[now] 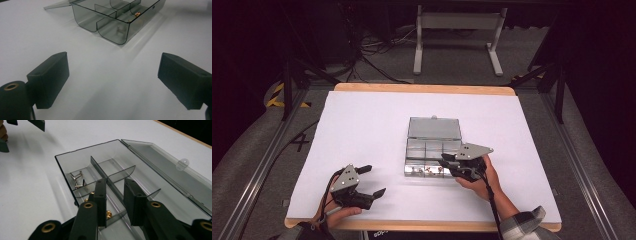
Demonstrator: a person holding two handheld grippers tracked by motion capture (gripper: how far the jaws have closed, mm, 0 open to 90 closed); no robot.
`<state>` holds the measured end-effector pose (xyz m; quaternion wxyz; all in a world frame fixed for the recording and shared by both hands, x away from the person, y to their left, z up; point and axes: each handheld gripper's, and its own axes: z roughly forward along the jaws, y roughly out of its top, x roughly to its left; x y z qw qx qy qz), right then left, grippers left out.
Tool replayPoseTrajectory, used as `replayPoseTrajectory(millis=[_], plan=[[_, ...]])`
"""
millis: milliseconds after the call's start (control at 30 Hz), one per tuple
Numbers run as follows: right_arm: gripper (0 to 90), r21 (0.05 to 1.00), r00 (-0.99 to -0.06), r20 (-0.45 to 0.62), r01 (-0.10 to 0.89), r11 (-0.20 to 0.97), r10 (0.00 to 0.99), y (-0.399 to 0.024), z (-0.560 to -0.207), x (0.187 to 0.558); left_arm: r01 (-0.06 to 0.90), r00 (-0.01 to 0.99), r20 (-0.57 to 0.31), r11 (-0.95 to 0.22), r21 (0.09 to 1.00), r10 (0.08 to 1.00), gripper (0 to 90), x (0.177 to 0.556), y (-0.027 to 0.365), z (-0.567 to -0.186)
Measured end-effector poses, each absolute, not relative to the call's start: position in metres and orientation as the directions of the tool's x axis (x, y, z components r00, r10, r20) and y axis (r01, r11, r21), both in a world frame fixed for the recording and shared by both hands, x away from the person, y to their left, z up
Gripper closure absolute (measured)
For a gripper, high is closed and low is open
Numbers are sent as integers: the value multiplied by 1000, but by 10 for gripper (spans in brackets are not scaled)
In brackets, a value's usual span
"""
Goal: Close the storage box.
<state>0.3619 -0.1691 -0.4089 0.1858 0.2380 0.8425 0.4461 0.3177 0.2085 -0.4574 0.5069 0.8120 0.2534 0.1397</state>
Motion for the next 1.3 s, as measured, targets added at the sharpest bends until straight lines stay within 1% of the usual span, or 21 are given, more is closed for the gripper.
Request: replayPoseTrajectory(millis=[333, 500, 533, 633, 667, 733, 800, 833, 900, 967, 1133, 1167, 1200, 1267, 1300], plan=[[705, 844, -799, -131, 221, 489, 587, -189, -399, 352, 308, 816, -64, -340, 889, 574, 133, 320, 210, -457], [683, 842, -796, -134, 222, 492, 590, -196, -396, 352, 311, 815, -49, -365, 877, 577, 188, 324, 211, -455], [680, 841, -796, -137, 221, 494, 589, -197, -396, 351, 309, 814, -40, -372, 875, 580, 212, 325, 211, -453], [656, 841, -795, -133, 226, 492, 592, -202, -396, 350, 321, 807, -53, -361, 876, 588, 267, 327, 209, -451], [656, 841, -795, -133, 226, 492, 592, -202, -396, 350, 319, 806, -45, -369, 873, 590, 267, 328, 209, -449], [639, 839, -791, -135, 230, 494, 597, -207, -396, 350, 313, 813, -41, -377, 871, 580, 342, 330, 208, -445], [616, 839, -783, -134, 237, 491, 608, -213, -394, 349, 300, 822, -27, -392, 870, 569, 393, 332, 207, -441], [607, 841, -779, -129, 242, 483, 614, -217, -394, 349, 298, 821, -21, -398, 868, 571, 446, 334, 206, -440], [595, 841, -774, -129, 246, 482, 620, -221, -393, 348, 305, 820, -28, -395, 866, 572, 456, 337, 206, -439], [585, 837, -770, -130, 253, 485, 625, -227, -393, 348, 317, 813, -27, -405, 858, 581, 507, 341, 205, -438], [530, 837, -752, -129, 266, 478, 646, -238, -392, 349, 305, 817, -15, -409, 860, 576, 572, 351, 202, -432], [525, 837, -750, -129, 269, 476, 649, -239, -391, 350, 305, 817, -15, -409, 860, 576, 583, 351, 202, -432], [525, 839, -742, -130, 272, 471, 658, -241, -391, 351, 296, 822, -4, -422, 857, 570, 616, 357, 200, -430], [526, 842, -739, -125, 274, 465, 662, -243, -391, 353, 301, 823, -10, -421, 856, 568, 669, 359, 199, -430], [537, 845, -738, -116, 278, 457, 664, -244, -391, 354, 298, 826, -3, -434, 850, 563, 669, 362, 198, -429]])
